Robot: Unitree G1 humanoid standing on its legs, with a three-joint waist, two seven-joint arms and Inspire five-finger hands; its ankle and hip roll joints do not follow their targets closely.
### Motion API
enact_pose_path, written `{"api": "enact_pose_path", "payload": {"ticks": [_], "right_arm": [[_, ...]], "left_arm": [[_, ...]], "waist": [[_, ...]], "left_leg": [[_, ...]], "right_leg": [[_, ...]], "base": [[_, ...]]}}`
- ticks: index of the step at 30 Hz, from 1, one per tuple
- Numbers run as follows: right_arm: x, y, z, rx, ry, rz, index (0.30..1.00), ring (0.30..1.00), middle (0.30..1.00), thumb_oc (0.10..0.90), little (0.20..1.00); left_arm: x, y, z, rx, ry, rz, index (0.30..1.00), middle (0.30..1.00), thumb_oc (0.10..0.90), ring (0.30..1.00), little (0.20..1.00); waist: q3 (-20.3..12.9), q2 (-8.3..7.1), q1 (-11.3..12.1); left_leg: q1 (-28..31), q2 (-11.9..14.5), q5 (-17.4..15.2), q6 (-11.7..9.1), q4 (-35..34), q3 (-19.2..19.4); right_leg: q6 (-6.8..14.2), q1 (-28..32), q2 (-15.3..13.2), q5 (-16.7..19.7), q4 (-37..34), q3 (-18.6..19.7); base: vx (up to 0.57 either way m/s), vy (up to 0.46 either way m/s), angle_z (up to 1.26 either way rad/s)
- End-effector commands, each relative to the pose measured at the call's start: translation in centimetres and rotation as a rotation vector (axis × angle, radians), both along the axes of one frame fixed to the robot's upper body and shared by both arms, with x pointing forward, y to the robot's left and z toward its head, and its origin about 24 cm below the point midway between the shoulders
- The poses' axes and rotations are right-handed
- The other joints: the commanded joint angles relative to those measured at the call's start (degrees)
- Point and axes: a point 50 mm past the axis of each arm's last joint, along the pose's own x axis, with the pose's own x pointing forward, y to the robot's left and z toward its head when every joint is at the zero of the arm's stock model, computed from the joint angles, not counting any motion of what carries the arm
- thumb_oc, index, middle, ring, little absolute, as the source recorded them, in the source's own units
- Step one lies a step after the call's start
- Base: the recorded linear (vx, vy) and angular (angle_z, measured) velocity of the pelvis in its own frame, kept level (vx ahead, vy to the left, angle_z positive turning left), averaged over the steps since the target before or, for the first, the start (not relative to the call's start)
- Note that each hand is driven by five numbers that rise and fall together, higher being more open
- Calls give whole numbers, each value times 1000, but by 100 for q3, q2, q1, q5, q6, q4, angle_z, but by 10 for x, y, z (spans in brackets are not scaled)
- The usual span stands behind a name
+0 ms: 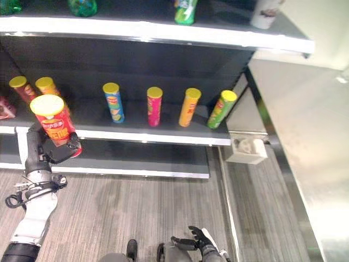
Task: Put the goods on the table back onto the shelves and tidy them up.
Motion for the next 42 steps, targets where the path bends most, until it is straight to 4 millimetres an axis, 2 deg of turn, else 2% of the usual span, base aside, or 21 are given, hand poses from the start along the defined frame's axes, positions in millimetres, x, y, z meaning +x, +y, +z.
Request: {"api": "enact_pose_path", "payload": {"ticks": [1, 2, 4, 6, 8, 9, 11, 12, 13, 14, 16, 18, 19, 21, 23, 25, 27, 28, 30, 34, 42], "right_arm": [[-27, -22, -8, -88, 104, -31, 900, 900, 900, 800, 900], [-27, -22, -8, -88, 104, -32, 900, 900, 900, 800, 900], [-27, -31, -6, -107, 103, -64, 900, 900, 900, 800, 900], [-24, -34, -5, -124, 101, -67, 900, 900, 900, 800, 900], [-26, -35, -6, -136, 113, -68, 900, 900, 900, 800, 900], [-26, -35, -6, -137, 113, -68, 900, 900, 900, 800, 900], [-28, -35, -6, -151, 116, -63, 900, 900, 900, 800, 900], [-29, -35, -6, -151, 118, -63, 900, 900, 900, 800, 900], [-32, -36, -7, -161, 122, -72, 900, 900, 900, 800, 900], [-33, -36, -7, -161, 123, -72, 900, 900, 900, 800, 900], [-41, -40, -8, -153, 132, -118, 900, 900, 900, 800, 900], [-46, -42, -8, -153, 135, -138, 869, 869, 869, 780, 869], [-51, -41, -10, -150, 144, -178, 900, 900, 900, 800, 900], [-47, -38, -10, -135, 128, -205, 900, 900, 900, 800, 900], [-30, -24, -8, -94, 70, -216, 900, 900, 900, 800, 900], [-22, -18, -8, -102, 57, -166, 900, 900, 900, 800, 900], [-9, -10, -5, -113, 18, -107, 900, 900, 900, 800, 900], [4, -2, 0, -89, -37, -81, 900, 900, 900, 800, 900], [5, 1, 0, -77, -50, -63, 900, 900, 900, 800, 900], [2, 14, -2, -63, -41, 12, 900, 900, 900, 800, 900], [2, 25, -3, -67, -38, 101, 900, 900, 900, 800, 900]], "left_arm": [[3, -19, 65, 44, -339, -119, 300, 300, 400, 300, 300], [3, -19, 65, 43, -339, -120, 300, 300, 400, 300, 300], [1, -22, 55, 59, -286, -157, 300, 300, 400, 300, 300], [1, -22, 50, 9, -279, -158, 300, 300, 400, 300, 300], [3, -23, 44, -25, -257, -155, 300, 300, 400, 300, 300], [3, -23, 43, -24, -256, -155, 300, 300, 400, 300, 300], [6, -20, 36, 20, -215, -127, 300, 300, 400, 300, 300], [6, -21, 36, 21, -214, -127, 300, 300, 400, 300, 300], [7, -18, 34, 27, -203, -109, 300, 300, 400, 300, 300], [7, -18, 33, 26, -203, -110, 300, 300, 400, 300, 300], [10, -23, 27, 30, -181, -110, 300, 300, 400, 300, 300], [10, -26, 21, 31, -162, -115, 300, 300, 400, 300, 300], [15, -30, 16, 14, -159, -98, 300, 300, 400, 300, 300], [19, -34, 14, 25, -150, -104, 300, 300, 400, 300, 300], [25, -37, 15, 123, -153, -90, 300, 300, 400, 300, 300], [28, -37, 15, 119, -163, -74, 300, 300, 400, 300, 300], [30, -40, 17, 124, -178, -66, 300, 300, 400, 300, 300], [32, -45, 16, 115, -187, -69, 300, 300, 400, 300, 300], [32, -45, 16, 100, -202, -64, 300, 300, 400, 300, 300], [34, -43, 13, 55, -196, -30, 300, 300, 400, 300, 300], [37, -39, 9, 9, -200, 23, 300, 300, 400, 300, 300]], "waist": [[-153, -11, 30], [-156, -4, 24], [-24, 123, 67], [-33, 171, 65], [-98, 101, 6], [-95, 103, 20], [-287, 78, 6], [-284, 71, 12], [-418, 105, -2], [-412, 113, 0], [-547, 283, -156], [-625, 338, -182], [-711, 328, -257], [-733, 278, -330], [-676, 165, -372], [-613, 116, -340], [-546, 127, -245], [-474, 137, -254], [-437, 63, -294], [-431, -94, -204], [-518, -439, -176]], "left_leg": [[-633, -323, -293, -241, 786, -287], [-663, -319, -322, -243, 848, -294], [-1265, -273, 90, -735, 1939, -162], [-1342, -86, 12, -777, 2188, -54], [-1300, 437, -180, -639, 2116, 111], [-1280, 447, -205, -641, 2117, 122], [-1036, 1095, -189, -638, 1413, -159], [-968, 1101, -151, -654, 1313, -153], [-856, 1621, 239, -791, 732, -534], [-772, 1650, 304, -816, 596, -529], [-609, 2137, 645, -992, 38, -398], [-390, 2144, 589, -1119, -194, -205], [-306, 1842, 393, -1150, -186, -137], [-273, 1662, 271, -1108, -172, -36], [-170, 1226, -22, -840, -191, 231], [-110, 1119, -89, -755, -224, 380], [-76, 1031, -137, -642, -299, 612], [-100, 982, -123, -561, -316, 747], [-148, 886, -61, -489, -325, 768], [-206, 825, -72, -498, -275, 843], [-344, 1092, 72, -638, -453, 925]], "right_leg": [[339, 850, 114, 691, -1368, -89], [337, 877, 123, 716, -1421, -100], [251, 1163, 77, 791, -1880, -51], [278, 1281, -8, 884, -2108, -50], [368, 1351, -280, 930, -2231, -98], [369, 1370, -274, 926, -2242, -87], [516, 1376, -576, 886, -2340, -30], [505, 1396, -572, 879, -2341, -29], [617, 1422, -741, 818, -2382, 97], [599, 1444, -718, 812, -2383, 91], [801, 1660, -960, 761, -2503, 115], [888, 1744, -1075, 829, -2572, 116], [1055, 1713, -1415, 1079, -2584, 117], [1149, 1663, -1601, 1221, -2553, 123], [1265, 1299, -1935, 1510, -2348, 292], [1274, 1110, -2065, 1718, -2251, 264], [1215, 897, -2194, 1883, -2140, -300], [1057, 816, -1992, 1690, -1788, -749], [1032, 705, -1575, 1481, -1464, -354], [1023, 858, -1545, 1388, -1730, -599], [1210, 968, -1430, 1786, -2637, -549]], "base": [[-47, 9, 23], [-81, 99, 26], [-99, 130, 33], [-60, 155, 16], [-11, 186, 0], [88, 241, 4], [146, 260, 4], [238, 347, -27], [179, 227, -28], [242, 396, -28], [276, 518, -33], [230, 423, -23], [120, 269, -9], [109, 340, 2], [25, 474, -18], [-48, 258, -30], [-93, 202, -63], [-83, 279, -78], [-50, 183, -50], [-23, -4, -17], [-4, -103, -12]]}}
